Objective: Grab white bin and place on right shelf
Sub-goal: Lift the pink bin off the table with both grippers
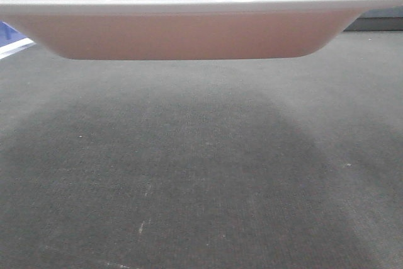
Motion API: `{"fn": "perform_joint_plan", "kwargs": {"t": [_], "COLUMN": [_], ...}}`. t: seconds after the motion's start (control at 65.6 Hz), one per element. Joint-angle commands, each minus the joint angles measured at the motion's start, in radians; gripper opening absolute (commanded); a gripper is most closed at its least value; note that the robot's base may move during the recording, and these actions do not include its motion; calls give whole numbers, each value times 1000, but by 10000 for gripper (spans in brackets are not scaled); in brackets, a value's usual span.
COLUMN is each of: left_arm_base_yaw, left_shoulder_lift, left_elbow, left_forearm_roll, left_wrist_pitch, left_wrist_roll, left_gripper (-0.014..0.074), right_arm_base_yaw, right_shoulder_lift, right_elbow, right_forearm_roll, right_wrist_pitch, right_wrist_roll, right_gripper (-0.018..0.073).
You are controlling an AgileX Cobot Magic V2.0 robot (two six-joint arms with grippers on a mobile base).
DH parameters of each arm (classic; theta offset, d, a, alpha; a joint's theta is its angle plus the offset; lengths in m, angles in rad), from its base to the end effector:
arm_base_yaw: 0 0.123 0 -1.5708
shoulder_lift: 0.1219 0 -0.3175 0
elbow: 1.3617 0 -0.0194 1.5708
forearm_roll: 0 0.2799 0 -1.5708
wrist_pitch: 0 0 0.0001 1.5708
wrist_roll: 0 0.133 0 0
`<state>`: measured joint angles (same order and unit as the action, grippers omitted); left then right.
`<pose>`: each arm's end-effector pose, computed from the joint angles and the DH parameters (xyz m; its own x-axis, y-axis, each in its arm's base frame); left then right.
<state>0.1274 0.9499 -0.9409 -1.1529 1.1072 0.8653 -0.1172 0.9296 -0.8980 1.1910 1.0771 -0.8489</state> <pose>0.2009 -0.0839 0.3995 -0.5161 -0.0218 -0.8563 0.6356 0.6604 -0.3999 0.1975 0.0863 0.3937 -0.5307 0.0751 -0.8442 -0.6147 0.6517 0.4444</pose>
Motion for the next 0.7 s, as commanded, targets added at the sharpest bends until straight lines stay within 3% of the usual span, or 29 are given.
{"fn": "perform_joint_plan", "kwargs": {"t": [0.0,0.686], "left_arm_base_yaw": [-24,-24], "left_shoulder_lift": [-19,-19], "left_elbow": [-29,-29], "left_forearm_roll": [-166,-166], "left_wrist_pitch": [196,196], "left_wrist_roll": [6,6], "left_gripper": [187,187], "right_arm_base_yaw": [20,20], "right_shoulder_lift": [-23,-23], "right_elbow": [-34,-34], "right_forearm_roll": [232,232], "right_wrist_pitch": [206,206], "right_wrist_roll": [-16,-16], "right_gripper": [422,422]}}
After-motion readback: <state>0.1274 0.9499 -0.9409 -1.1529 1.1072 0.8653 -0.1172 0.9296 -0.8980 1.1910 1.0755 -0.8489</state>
